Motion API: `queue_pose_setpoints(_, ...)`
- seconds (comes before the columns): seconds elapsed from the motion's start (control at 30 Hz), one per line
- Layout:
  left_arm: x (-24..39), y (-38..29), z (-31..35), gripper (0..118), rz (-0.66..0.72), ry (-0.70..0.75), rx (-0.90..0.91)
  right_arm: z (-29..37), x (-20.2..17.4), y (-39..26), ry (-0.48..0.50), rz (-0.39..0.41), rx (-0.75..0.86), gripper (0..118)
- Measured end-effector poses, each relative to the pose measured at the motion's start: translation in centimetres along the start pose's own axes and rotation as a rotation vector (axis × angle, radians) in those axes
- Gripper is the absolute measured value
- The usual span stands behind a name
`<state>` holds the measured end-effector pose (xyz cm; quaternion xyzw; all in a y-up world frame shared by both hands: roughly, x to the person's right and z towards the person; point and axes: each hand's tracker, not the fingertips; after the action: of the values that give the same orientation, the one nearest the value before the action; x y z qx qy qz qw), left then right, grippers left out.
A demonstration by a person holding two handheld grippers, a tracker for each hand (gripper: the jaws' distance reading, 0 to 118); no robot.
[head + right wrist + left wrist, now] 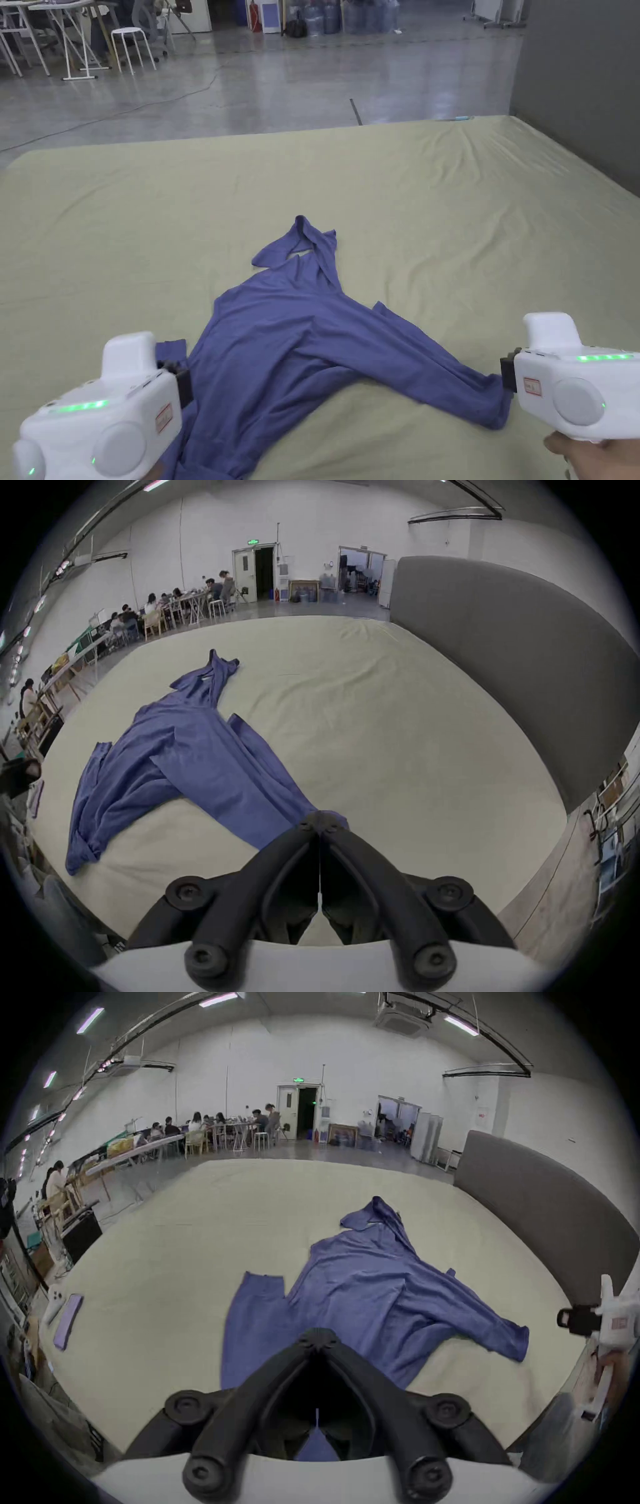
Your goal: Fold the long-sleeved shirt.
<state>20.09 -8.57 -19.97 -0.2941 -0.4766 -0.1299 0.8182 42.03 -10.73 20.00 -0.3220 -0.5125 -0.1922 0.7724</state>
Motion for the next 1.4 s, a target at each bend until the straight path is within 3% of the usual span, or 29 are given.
queue_pose_setpoints(0.13, 0.3, 4.8, -4.1, 1, -0.002, -0.038, -0.004, -0.2, 0.4, -0.1, 0.011, 0.011, -0.012, 3)
queue_pose_setpoints(0.17, 0.2, 6.1, -5.7, 19, -0.004, -0.044, -0.014, -0.4, 0.5, 0.0, 0.013, 0.011, -0.016, 3)
queue_pose_setpoints(0.2, 0.1, 7.4, -7.7, 19, -0.008, -0.064, -0.046, -0.5, 0.7, 0.0, 0.014, 0.008, -0.02, 3)
queue_pose_setpoints(0.23, -0.3, 8.6, -10.0, 30, -0.003, -0.093, -0.085, -0.4, 0.5, 0.0, 0.012, 0.003, -0.022, 3)
queue_pose_setpoints(0.27, -0.4, 9.8, -12.5, 80, 0.007, -0.08, -0.119, -0.5, 0.5, 0.0, 0.009, 0.002, -0.025, 3)
queue_pose_setpoints(0.3, -0.7, 10.8, -15.4, 114, 0.032, -0.052, -0.166, -0.8, 0.6, 0.0, 0.002, -0.001, -0.03, 3)
queue_pose_setpoints(0.33, -0.7, 11.6, -17.7, 117, 0.024, -0.041, -0.159, -1.2, 0.7, 0.0, -0.006, -0.004, -0.04, 3)
queue_pose_setpoints(0.53, 0.5, 13.0, -30.1, 115, -0.085, 0.001, -0.299, -4.1, 0.2, 0.0, -0.012, -0.025, -0.095, 3)
queue_pose_setpoints(0.73, 1.6, 13.0, -35.7, 114, -0.128, 0.018, -0.323, -5.6, -0.2, -0.1, -0.012, -0.03, -0.133, 3)
queue_pose_setpoints(0.77, 1.7, 12.8, -36.0, 101, -0.122, 0.018, -0.325, -5.6, -0.1, 0.0, -0.014, -0.03, -0.135, 3)
queue_pose_setpoints(0.8, 2.0, 12.5, -36.1, 62, -0.115, 0.003, -0.342, -5.5, -0.1, 0.0, -0.015, -0.032, -0.137, 3)
queue_pose_setpoints(0.83, 2.4, 12.0, -36.1, 6, -0.113, -0.023, -0.383, -5.5, 0.0, 0.1, -0.019, -0.037, -0.135, 3)
queue_pose_setpoints(0.93, 4.6, 11.0, -34.3, 0, -0.365, 0.014, -0.36, -5.1, 0.5, 0.4, -0.032, -0.045, -0.132, 3)
queue_pose_setpoints(1.0, 4.6, 10.7, -33.2, 0, -0.351, -0.07, -0.389, -4.4, 1.0, 0.6, -0.047, -0.06, -0.121, 3)
queue_pose_setpoints(1.07, 4.5, 11.2, -30.8, 0, -0.293, -0.036, -0.321, -3.6, 1.7, 0.9, -0.061, -0.087, -0.107, 3)
queue_pose_setpoints(1.1, 4.3, 11.5, -29.8, 0, -0.257, -0.049, -0.311, -3.3, 2.1, 0.8, -0.062, -0.101, -0.103, 14)
queue_pose_setpoints(1.17, 4.0, 11.8, -27.8, 0, -0.224, -0.088, -0.27, -3.3, 3.0, 0.4, -0.06, -0.132, -0.097, 64)
queue_pose_setpoints(1.2, 3.9, 12.3, -26.8, 0, -0.224, -0.084, -0.247, -3.5, 3.5, 0.1, -0.059, -0.164, -0.098, 64)
queue_pose_setpoints(1.27, 3.7, 12.7, -24.9, 0, -0.222, -0.089, -0.229, -4.3, 4.0, -0.5, -0.045, -0.21, -0.142, 86)
queue_pose_setpoints(1.4, 3.2, 13.9, -22.1, 0, -0.181, -0.077, -0.154, -6.8, 4.0, -1.2, 0.016, -0.227, -0.197, 84)
